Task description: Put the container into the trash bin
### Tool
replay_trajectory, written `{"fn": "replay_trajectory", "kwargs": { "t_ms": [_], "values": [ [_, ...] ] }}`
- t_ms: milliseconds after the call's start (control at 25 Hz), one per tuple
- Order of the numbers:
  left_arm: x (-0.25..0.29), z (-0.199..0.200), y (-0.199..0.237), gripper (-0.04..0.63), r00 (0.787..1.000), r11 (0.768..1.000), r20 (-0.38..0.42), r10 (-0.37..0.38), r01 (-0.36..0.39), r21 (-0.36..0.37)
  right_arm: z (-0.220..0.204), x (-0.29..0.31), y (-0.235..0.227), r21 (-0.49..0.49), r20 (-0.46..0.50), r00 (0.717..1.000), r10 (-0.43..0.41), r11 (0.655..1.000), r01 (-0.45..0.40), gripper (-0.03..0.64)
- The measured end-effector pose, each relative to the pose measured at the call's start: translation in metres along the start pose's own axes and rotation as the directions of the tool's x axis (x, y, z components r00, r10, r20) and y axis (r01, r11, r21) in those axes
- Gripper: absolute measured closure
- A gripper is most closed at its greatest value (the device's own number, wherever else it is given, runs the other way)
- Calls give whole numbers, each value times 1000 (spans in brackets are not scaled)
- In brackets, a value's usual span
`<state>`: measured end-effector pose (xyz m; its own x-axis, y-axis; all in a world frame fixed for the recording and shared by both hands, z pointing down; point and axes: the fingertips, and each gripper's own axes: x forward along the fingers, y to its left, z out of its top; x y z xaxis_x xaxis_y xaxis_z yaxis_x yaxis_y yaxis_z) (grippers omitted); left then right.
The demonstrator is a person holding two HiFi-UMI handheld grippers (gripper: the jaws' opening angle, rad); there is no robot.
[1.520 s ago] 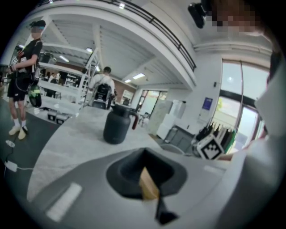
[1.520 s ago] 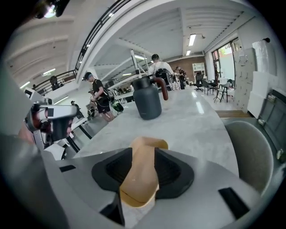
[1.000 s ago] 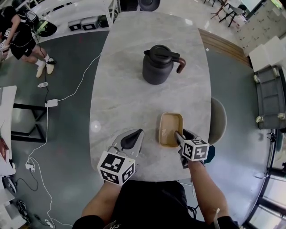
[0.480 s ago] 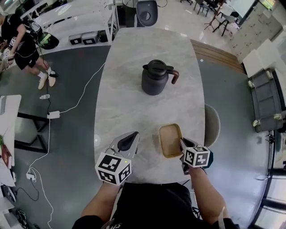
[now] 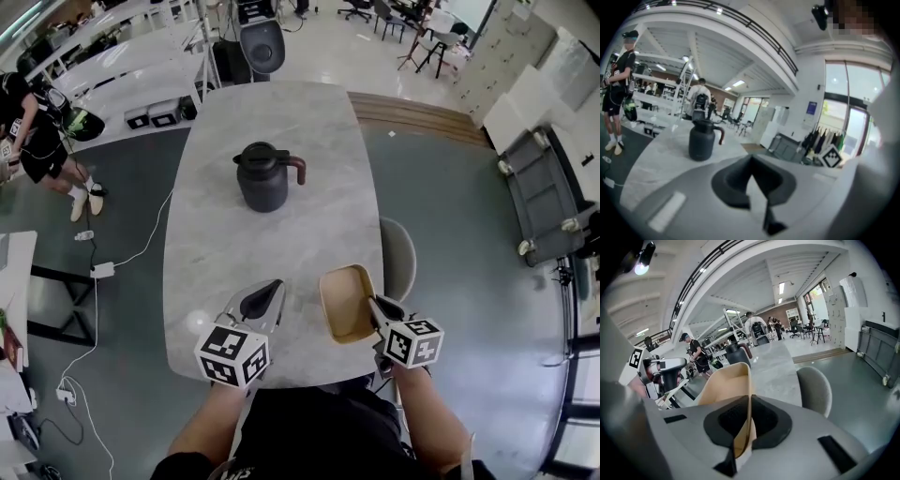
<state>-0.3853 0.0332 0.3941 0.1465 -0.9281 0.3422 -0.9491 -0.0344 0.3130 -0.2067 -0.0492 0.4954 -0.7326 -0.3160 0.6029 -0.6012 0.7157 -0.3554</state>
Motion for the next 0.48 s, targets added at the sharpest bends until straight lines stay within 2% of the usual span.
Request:
{"fn": "replay_trajectory", "kwargs": {
  "t_ms": [320,480],
  "values": [
    [68,2,-159,588,998,998,25,-51,50,40,-7,-129,-116,33,95,995,7,999,-10,604],
    [100,0,-232,588,996,994,19,-86,84,76,-21,-186,-172,39,103,995,-8,999,4,604]
  ]
}}
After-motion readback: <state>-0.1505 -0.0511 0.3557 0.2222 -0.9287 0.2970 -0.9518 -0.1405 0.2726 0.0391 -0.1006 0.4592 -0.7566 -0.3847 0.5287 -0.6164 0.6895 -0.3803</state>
